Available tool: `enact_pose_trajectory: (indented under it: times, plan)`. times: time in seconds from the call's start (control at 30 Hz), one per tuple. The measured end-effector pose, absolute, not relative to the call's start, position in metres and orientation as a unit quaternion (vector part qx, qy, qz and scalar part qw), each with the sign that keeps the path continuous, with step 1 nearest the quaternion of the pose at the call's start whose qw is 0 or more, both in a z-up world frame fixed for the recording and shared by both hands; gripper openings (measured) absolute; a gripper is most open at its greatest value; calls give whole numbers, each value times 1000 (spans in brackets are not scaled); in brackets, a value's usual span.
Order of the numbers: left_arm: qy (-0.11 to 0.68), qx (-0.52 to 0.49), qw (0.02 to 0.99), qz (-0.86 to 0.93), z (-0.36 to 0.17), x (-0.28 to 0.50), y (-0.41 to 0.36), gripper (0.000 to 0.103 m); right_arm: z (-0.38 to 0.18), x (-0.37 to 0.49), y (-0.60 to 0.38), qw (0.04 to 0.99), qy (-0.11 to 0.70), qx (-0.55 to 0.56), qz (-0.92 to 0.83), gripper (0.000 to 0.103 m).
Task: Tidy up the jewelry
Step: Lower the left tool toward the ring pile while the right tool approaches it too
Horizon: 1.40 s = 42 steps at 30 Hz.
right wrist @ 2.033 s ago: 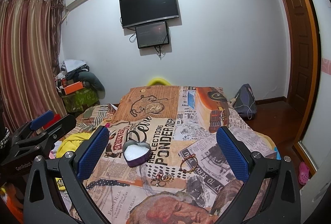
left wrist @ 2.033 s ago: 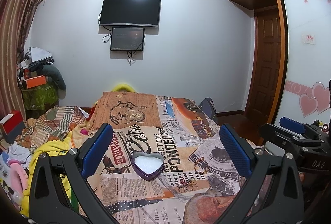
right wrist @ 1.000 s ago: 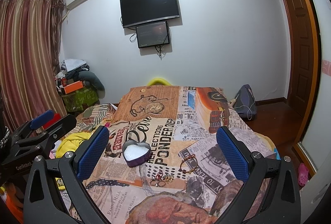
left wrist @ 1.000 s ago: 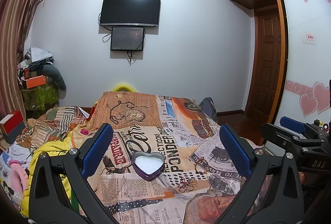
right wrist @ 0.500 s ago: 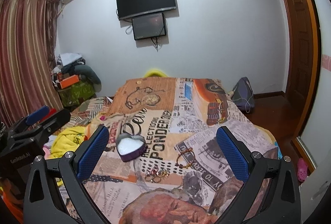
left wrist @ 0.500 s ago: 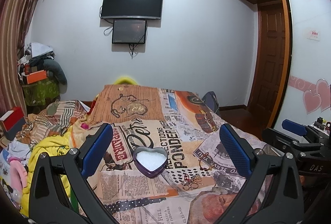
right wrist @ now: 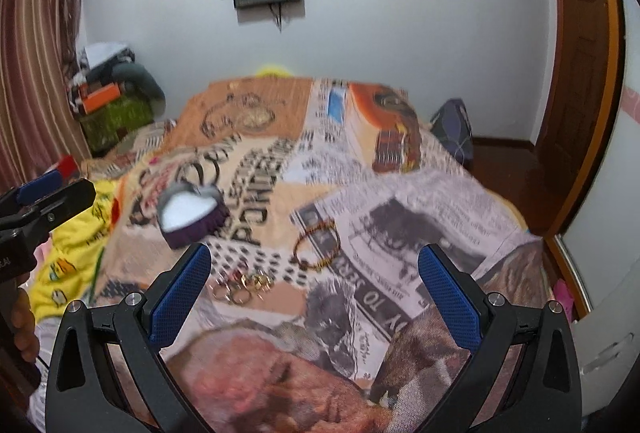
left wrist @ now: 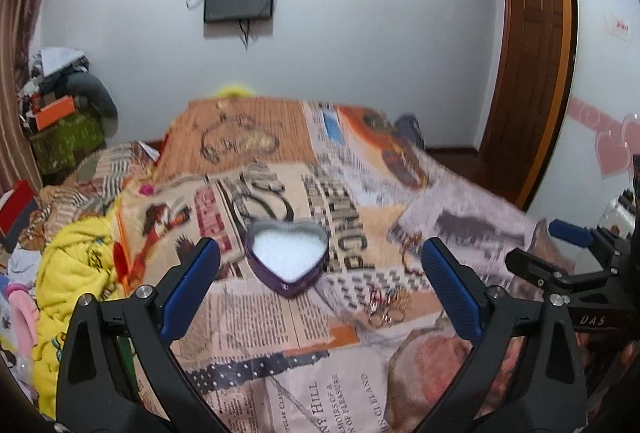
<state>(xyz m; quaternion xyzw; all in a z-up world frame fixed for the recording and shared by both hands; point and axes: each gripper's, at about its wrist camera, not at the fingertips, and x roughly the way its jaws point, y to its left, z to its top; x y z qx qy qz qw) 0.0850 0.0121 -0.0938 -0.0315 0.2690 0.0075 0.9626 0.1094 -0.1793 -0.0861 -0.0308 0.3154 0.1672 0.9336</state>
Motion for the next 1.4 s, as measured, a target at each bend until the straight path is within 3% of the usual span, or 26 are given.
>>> enact_pose_trajectory:
  times: [0.17,0.27,0.43,0.7,0.9,1.4]
  plan:
    - [331,-21,944,-2,-130,108,9,89,-108,121,-180,918,351,-32,182,103]
    - [358,-20,933,-14,-147,116,6,88,-120,128,-178,907,370,-25,199,97]
    - [399,-22,916,-40,-172,129,-1,79,-139,137,-171,881,405,-14,245,77]
    - [451,-48,886,-96,-200,147,-11,38,-161,139,-154,844,439,-19,307,48]
    - [458,-45,881,-107,-207,155,-18,27,-174,143,-141,823,457,-28,336,28]
    - [457,-46,883,-100,-215,167,-14,3,-181,155,-120,821,453,-55,342,23]
